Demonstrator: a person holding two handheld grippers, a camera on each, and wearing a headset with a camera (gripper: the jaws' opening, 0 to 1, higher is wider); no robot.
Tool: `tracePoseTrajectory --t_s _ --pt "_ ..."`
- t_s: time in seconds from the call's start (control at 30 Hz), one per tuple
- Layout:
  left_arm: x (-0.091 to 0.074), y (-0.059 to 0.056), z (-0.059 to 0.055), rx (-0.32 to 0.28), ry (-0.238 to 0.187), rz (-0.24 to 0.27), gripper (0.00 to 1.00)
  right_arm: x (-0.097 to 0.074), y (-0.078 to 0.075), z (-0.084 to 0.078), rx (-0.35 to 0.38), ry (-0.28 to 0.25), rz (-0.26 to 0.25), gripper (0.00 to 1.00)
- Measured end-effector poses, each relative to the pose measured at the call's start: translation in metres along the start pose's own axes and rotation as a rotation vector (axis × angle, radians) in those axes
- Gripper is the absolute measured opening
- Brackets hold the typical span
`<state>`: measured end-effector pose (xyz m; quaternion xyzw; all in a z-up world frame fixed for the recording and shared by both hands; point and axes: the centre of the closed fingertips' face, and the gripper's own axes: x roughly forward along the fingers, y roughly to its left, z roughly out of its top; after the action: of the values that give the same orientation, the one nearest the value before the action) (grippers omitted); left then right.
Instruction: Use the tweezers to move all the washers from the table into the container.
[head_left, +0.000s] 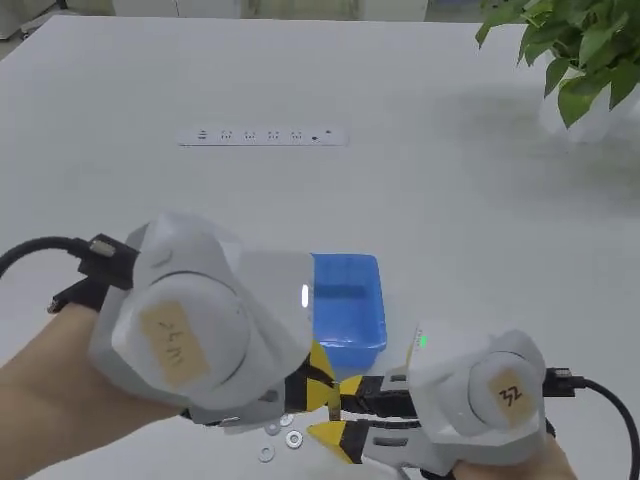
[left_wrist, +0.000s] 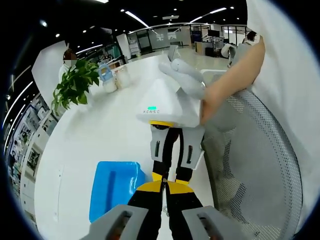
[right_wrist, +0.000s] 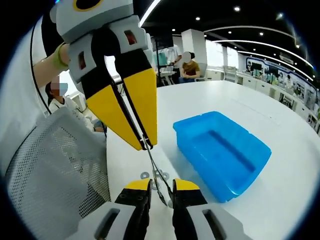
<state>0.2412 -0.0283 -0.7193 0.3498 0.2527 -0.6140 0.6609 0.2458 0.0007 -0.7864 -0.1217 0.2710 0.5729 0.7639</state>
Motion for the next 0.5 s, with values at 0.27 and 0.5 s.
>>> tracePoseTrajectory --t_s 0.27,0.5 --pt "0.002 0.000 0.003 -0.016 -0.011 -0.009 0.00 -0.010 0.000 0.019 0.009 -0.102 0.013 0.05" --pt "-0.007 0.011 0.000 -0.191 -0.089 0.115 0.03 -0.014 -0.004 0.014 0.000 -0.091 -0.002 0.02"
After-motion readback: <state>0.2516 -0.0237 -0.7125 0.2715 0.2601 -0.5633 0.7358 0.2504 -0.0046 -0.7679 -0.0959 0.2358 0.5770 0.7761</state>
